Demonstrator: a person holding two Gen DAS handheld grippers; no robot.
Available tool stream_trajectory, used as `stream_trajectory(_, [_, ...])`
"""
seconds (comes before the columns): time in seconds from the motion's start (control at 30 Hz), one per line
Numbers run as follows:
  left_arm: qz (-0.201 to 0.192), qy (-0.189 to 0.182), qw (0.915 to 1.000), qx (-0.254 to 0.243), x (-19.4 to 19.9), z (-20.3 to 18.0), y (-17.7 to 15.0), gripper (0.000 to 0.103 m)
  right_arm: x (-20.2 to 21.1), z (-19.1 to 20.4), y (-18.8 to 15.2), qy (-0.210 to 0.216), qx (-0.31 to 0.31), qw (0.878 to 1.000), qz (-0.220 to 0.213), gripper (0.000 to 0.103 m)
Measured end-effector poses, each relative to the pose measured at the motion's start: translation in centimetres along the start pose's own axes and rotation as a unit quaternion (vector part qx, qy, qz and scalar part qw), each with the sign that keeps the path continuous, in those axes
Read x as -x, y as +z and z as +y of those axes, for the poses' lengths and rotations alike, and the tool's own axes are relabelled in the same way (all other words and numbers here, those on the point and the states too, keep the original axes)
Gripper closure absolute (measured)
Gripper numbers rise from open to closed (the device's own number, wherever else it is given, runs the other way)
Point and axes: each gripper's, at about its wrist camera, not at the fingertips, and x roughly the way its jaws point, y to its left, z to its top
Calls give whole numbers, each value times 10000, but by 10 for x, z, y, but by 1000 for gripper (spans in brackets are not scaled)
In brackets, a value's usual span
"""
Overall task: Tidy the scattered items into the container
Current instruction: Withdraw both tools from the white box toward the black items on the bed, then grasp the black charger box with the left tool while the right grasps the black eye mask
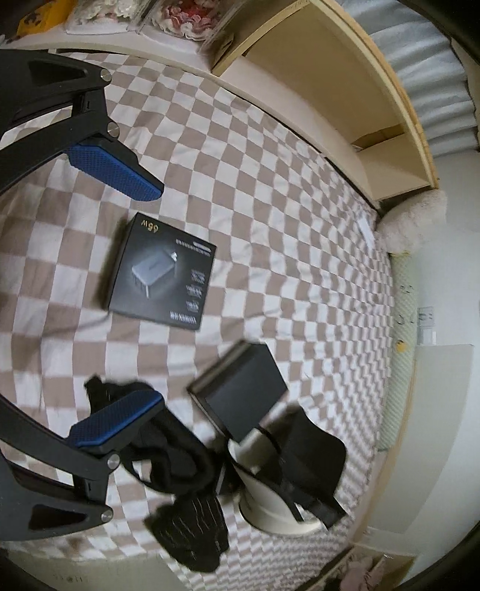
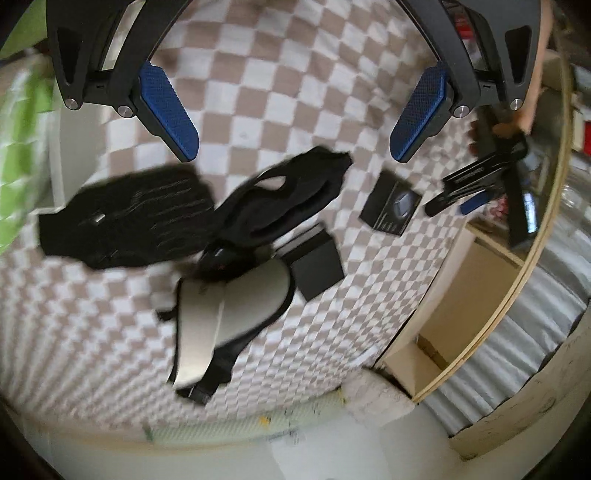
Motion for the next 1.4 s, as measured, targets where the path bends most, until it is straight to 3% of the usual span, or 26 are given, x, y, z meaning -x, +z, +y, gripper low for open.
stream_trajectory(0.23, [349,220,9991,-53,-44,14,-10,0,-49,2,-8,99,-302,9981,537,5])
stream_trajectory(0.33, [309,295,9990,-137,-54,20,-13,0,-71,-4,-13,193,-632,9948,776,5])
stream_trajectory(0.47, [184,109,9988,-433,-69,23,-18,0,-95,-18,-21,425,-1240,9864,994,5])
stream_trajectory(0.63, [226,-252,9967,-731,-83,23,-24,0,-121,-31,-25,773,-1925,9734,971,5])
stream_trajectory(0.7, [243,-413,9955,-819,-87,24,-25,0,-133,-34,-26,909,-2128,9681,960,13])
stream_trajectory(0.93, [223,-937,9934,-621,-98,36,-26,0,-168,-36,-30,1094,-2661,9520,1050,18])
stream_trajectory(1.17, [168,-1038,9923,-656,-97,35,-28,0,-184,-35,-18,1109,-2776,9502,881,18])
stream_trajectory(1.4, [179,-826,9914,-997,-98,25,-36,0,-193,-34,-9,1093,-2911,9480,685,18])
